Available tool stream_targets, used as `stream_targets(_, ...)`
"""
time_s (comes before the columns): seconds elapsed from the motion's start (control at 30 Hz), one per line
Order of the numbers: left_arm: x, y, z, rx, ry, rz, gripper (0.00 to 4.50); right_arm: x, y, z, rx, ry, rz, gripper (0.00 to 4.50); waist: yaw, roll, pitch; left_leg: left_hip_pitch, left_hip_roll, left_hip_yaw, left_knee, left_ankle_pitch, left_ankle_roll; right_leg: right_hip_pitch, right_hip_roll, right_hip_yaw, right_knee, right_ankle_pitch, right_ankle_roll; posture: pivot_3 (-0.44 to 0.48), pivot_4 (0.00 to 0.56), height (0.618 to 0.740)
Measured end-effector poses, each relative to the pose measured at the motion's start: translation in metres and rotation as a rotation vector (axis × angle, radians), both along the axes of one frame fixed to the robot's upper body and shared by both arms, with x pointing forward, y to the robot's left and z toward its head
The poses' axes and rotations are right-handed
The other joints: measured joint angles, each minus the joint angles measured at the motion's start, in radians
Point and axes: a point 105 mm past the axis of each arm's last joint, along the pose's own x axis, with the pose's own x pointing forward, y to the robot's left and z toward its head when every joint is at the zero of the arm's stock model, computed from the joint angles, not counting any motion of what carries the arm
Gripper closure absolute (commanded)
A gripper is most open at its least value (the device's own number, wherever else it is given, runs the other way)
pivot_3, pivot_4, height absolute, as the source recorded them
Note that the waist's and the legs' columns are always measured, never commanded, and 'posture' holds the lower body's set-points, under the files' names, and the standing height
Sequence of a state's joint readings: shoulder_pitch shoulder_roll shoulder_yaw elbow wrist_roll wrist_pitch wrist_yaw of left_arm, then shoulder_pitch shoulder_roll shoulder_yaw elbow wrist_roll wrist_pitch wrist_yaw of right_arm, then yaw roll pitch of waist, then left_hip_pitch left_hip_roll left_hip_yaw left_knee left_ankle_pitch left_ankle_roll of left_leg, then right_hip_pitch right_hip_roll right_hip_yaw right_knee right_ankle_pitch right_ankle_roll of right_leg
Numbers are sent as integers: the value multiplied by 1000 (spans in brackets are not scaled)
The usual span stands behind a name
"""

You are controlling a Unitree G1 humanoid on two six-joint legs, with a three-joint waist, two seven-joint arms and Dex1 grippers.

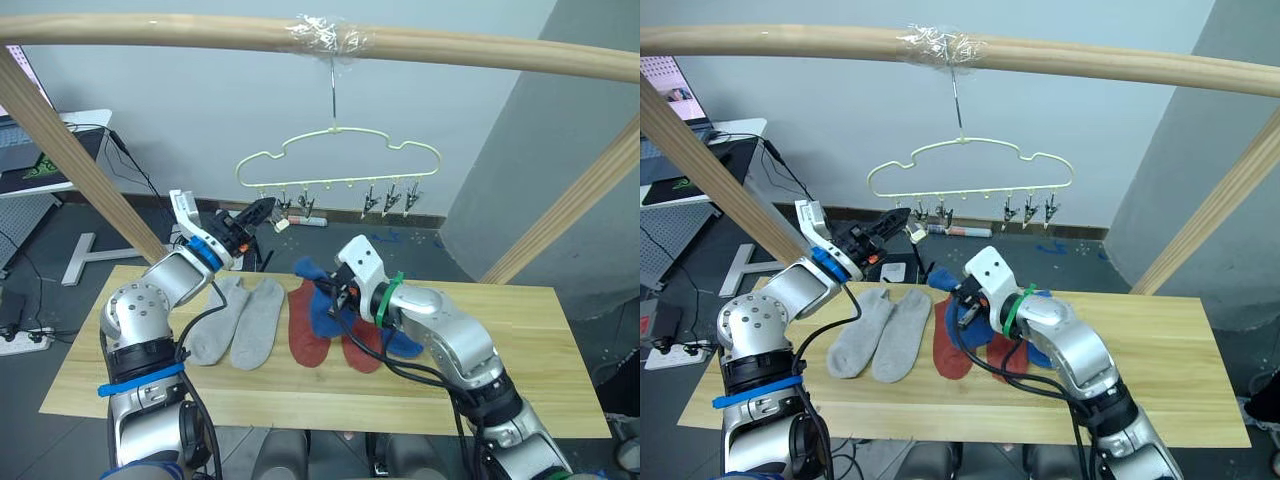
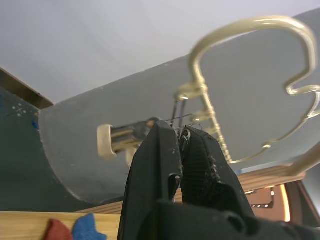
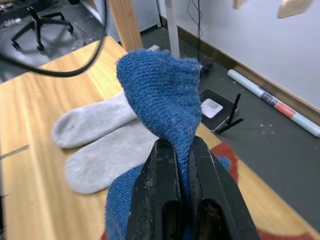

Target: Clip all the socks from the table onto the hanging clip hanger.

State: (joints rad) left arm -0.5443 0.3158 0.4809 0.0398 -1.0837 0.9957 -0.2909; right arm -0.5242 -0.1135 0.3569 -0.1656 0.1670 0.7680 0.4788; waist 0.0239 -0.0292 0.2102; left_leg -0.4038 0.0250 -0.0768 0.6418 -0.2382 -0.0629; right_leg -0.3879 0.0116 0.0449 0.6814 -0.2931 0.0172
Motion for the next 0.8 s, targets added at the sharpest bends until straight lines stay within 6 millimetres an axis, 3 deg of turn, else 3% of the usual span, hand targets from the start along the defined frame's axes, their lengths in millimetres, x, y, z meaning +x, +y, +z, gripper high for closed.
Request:
stream_targets(0.13, -2, -5, 1, -25, 7, -5, 4334, 6, 12, 15, 28, -49, 25, 4484, 1, 0, 0, 0, 2, -1, -2, 1, -2, 0, 2, -3, 0, 0, 0, 152, 181, 740)
stream_targets(0.8, -12, -14, -4, 5, 1, -59, 4334, 13, 14, 32, 42, -94, 20, 4484, 2, 0, 0, -2, 1, -1, -2, 2, -3, 0, 1, -3, 0, 0, 0, 149, 183, 740)
